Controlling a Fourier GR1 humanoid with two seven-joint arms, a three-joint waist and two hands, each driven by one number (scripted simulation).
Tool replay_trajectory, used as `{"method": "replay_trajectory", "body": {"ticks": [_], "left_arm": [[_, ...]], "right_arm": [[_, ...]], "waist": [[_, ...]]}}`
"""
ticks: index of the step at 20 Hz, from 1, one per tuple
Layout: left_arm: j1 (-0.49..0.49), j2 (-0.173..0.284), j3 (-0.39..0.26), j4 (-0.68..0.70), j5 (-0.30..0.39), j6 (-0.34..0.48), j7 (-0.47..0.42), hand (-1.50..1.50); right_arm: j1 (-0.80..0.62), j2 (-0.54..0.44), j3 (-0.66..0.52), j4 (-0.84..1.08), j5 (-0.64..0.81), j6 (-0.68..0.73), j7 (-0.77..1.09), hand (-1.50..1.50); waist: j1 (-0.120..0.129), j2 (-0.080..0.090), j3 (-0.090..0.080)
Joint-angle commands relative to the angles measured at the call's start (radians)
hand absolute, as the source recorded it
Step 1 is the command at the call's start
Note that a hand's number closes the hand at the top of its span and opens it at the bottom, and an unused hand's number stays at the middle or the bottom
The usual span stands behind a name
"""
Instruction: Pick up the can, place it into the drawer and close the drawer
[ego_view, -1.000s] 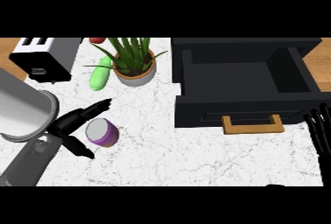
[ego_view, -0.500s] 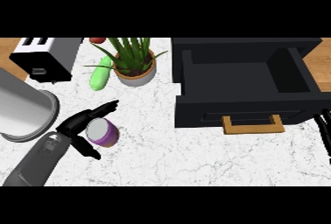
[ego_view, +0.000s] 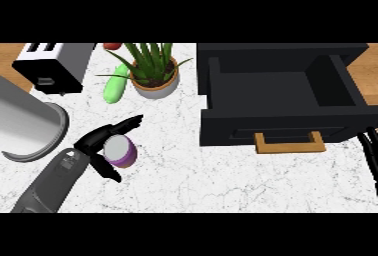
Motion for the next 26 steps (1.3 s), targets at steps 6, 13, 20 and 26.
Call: {"method": "replay_trajectory", "body": {"ticks": [6, 13, 20, 26], "left_arm": [[-0.004, -0.057, -0.047, 0.015, -0.023, -0.101, -0.124, -1.50], [0.020, -0.046, -0.052, -0.023, 0.011, -0.172, -0.139, 1.50], [0.046, -0.088, -0.074, -0.108, 0.065, -0.244, -0.066, 1.50], [0.064, -0.088, 0.171, -0.074, 0.286, 0.039, 0.110, 1.50]], "right_arm": [[0.034, 0.025, 0.004, -0.013, 0.000, 0.008, -0.037, -1.50], [0.031, 0.008, -0.030, -0.032, -0.026, 0.010, -0.008, -1.50], [0.061, 0.031, -0.017, -0.047, -0.021, 0.007, -0.002, -1.50], [0.081, 0.026, -0.045, -0.060, -0.055, 0.016, 0.002, -1.50]], "waist": [[-0.002, 0.000, -0.001], [0.010, -0.003, 0.000], [0.023, -0.009, 0.001], [0.038, -0.009, 0.001]]}}
